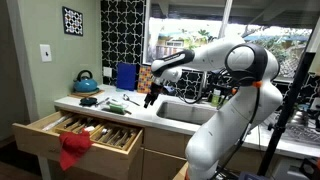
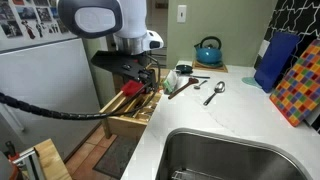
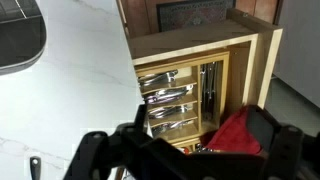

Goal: Fold the towel and hang it over the edge of the drawer

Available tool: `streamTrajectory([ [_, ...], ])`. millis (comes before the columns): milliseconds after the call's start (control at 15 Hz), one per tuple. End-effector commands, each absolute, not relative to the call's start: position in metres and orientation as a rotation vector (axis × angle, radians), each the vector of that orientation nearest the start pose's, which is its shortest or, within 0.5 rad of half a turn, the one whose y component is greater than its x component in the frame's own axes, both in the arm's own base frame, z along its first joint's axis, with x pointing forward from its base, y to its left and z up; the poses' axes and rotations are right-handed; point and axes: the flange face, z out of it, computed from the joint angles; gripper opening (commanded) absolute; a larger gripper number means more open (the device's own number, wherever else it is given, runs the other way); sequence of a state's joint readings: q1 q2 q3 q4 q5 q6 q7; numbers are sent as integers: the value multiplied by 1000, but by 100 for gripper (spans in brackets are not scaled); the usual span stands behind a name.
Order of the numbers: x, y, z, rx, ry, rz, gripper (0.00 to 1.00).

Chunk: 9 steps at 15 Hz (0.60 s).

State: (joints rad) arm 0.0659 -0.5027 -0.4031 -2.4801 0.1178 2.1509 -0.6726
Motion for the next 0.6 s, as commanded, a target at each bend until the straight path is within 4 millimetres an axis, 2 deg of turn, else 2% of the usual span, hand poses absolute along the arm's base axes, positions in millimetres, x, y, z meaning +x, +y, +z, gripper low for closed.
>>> streamTrajectory([
  [0, 392, -140, 468, -2886, -450, -372, 100],
  [67, 392, -140, 468, -2886, -450, -372, 100],
  [267, 411, -100, 451, -2734, -328, -346, 100],
  [533, 444, -53, 409, -2608, -73, -285, 100],
])
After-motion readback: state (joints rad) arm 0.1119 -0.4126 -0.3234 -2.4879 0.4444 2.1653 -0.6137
